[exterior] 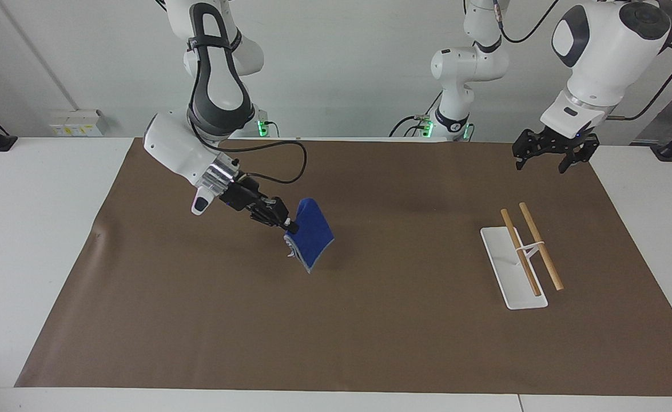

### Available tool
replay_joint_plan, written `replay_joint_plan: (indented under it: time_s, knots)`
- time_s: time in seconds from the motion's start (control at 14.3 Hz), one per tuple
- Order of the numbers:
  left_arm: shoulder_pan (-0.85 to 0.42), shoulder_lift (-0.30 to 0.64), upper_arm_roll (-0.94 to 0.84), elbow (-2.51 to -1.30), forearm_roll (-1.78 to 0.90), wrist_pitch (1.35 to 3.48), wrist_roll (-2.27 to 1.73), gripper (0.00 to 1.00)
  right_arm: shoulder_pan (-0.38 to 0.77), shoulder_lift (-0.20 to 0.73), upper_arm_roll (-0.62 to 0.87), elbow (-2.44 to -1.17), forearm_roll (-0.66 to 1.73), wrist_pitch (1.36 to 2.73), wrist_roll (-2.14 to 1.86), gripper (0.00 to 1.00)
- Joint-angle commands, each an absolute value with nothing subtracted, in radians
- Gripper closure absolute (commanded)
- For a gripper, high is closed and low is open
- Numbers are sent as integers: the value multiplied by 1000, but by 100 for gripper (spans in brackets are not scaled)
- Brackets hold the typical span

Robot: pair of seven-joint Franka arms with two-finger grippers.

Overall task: Right arm passes towel to left arm to hang
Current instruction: 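Carry the hanging towel with the right gripper toward the table center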

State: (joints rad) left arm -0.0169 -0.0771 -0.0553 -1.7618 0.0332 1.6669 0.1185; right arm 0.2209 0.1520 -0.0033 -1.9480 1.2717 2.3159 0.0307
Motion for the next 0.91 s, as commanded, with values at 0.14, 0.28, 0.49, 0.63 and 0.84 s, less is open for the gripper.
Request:
replay_joint_plan:
  time_s: [0.14, 0.28, 0.49, 0.63, 0.84]
  knots:
    - [-34, -104, -46, -1790, 48, 1670, 115, 0, 308, 147, 5, -1945, 1533, 2458, 106, 100]
    - [-32, -104, -43, -1790, 48, 1668, 112, 0, 379, 152, 6, -1944, 1638, 2561, 109, 100]
    - [-15, -106, -48, -1795, 26, 1680, 33, 0, 439, 153, 6, -1944, 1692, 2608, 110, 100]
    - [-15, -106, -48, -1804, -56, 1742, -175, 0, 445, 152, 6, -1944, 1776, 2617, 139, 100]
    - [-15, -109, -73, -1850, -132, 1866, -459, 0, 445, 155, 6, -1927, 1824, 2622, 248, 100]
